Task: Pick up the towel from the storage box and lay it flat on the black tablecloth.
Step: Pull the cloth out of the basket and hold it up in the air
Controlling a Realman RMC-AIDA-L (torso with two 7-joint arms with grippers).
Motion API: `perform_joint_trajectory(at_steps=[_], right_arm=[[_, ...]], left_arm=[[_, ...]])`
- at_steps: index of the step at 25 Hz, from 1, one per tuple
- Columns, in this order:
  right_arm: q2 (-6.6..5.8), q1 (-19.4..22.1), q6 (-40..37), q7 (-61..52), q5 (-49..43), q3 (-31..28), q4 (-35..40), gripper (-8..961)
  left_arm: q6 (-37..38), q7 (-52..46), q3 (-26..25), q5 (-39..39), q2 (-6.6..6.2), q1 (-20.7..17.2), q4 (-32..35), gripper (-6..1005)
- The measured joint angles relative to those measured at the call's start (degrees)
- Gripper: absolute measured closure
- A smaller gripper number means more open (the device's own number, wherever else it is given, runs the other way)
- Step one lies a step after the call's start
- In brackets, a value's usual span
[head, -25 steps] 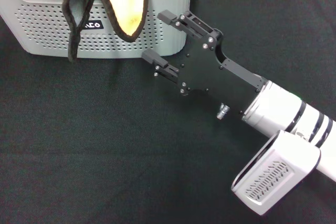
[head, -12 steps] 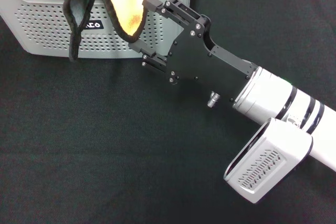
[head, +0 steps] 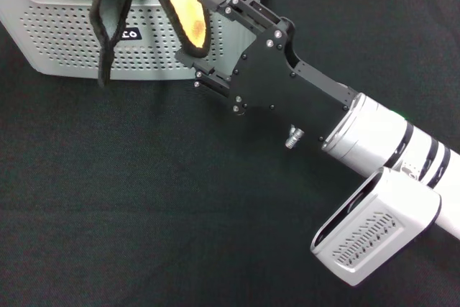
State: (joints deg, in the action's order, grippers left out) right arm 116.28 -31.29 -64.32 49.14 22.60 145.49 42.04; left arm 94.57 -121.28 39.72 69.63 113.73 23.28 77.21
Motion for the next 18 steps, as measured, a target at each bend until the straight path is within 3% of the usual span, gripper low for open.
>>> perform_joint_trajectory(at_steps=[4, 9, 14, 18], right_arm=[[0.00, 0.58, -0.14, 0.07, 1.45, 0.21, 0.11, 263], [0.00, 1.65, -0.18, 0.11, 1.70, 0.22, 0.03, 343], [0.00, 2.04, -0.19, -0.16, 1.74, 0.23, -0.02, 528], [0.00, 2.21, -0.20, -0.31, 1.78, 0.23, 0.01, 564]], left_arm=[[0.00, 0.00, 0.00, 0.00, 0.00, -0.12, 0.04, 955], [0.00, 0.00, -0.05, 0.00, 0.00, -0.25, 0.05, 956], [0.00, 0.00, -0.23, -0.02, 0.00, -0.34, 0.05, 956], [0.00, 0.00, -0.25, -0.03, 0.00, -0.40, 0.06, 956]])
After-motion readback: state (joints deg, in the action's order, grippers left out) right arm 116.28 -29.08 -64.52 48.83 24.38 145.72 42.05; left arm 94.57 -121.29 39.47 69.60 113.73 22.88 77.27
